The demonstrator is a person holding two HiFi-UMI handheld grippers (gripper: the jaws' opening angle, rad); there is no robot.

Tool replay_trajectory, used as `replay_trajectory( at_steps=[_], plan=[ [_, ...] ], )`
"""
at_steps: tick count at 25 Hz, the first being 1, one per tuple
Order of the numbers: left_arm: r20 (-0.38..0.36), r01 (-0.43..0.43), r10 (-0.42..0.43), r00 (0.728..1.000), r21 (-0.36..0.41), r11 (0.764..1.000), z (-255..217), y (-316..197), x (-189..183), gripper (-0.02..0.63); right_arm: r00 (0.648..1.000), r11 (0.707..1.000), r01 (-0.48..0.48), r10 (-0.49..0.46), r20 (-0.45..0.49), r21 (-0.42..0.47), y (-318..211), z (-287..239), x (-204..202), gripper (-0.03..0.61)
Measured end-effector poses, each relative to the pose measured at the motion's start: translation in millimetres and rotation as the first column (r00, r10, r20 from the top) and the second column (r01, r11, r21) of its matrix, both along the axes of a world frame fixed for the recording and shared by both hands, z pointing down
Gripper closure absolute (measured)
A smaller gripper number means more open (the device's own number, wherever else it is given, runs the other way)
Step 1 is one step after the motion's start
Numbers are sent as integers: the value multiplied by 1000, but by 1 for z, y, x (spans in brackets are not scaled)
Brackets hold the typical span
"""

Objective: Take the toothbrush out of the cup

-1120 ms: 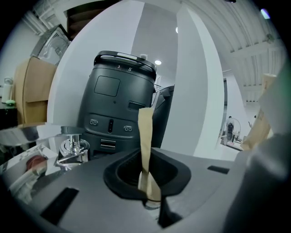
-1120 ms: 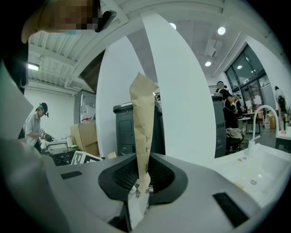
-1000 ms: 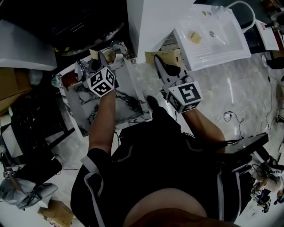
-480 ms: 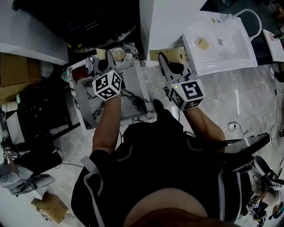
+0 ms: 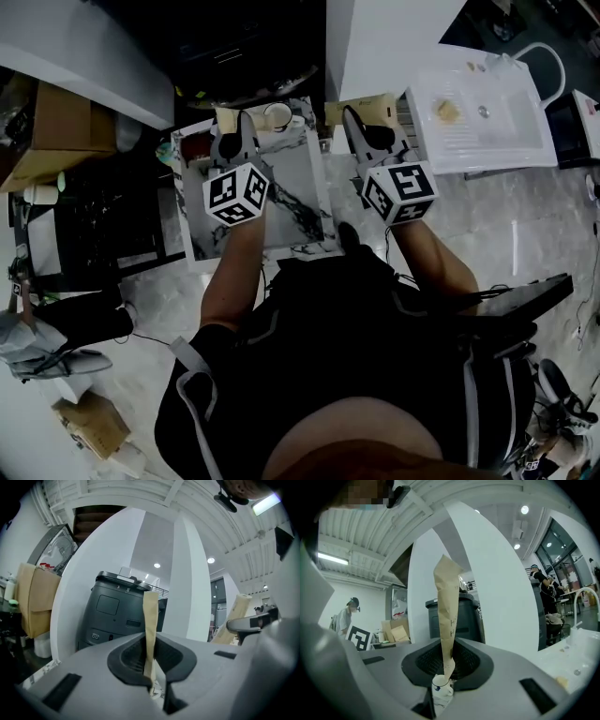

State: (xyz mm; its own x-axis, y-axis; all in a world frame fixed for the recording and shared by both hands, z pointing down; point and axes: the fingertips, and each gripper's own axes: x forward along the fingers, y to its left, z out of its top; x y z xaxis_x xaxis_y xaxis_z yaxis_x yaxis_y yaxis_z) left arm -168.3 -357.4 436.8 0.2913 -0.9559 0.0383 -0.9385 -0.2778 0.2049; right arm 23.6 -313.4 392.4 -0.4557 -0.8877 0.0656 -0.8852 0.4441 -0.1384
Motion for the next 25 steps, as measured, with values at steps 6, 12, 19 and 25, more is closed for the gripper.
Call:
replay_trajectory(
  at_steps=[6,12,19,25],
  plan=[
    [9,22,-22,1000,18,1000,-24,33,-14,583,998,998,67,-67,-2,16,0,-10,-23,520],
    [16,48,-49,999,66,997,-51,55,-31,583,994,993,111,-110,-8,30,1,-20,-41,520],
    [91,78,-84,992,64,995,-62,77,-33,583,987,986,161,-161,-6,28,3,-18,-56,520],
    [98,78,-83,992,49,996,-64,89,-28,584,982,982,189,-189,2,25,5,-17,-67,520]
  ],
)
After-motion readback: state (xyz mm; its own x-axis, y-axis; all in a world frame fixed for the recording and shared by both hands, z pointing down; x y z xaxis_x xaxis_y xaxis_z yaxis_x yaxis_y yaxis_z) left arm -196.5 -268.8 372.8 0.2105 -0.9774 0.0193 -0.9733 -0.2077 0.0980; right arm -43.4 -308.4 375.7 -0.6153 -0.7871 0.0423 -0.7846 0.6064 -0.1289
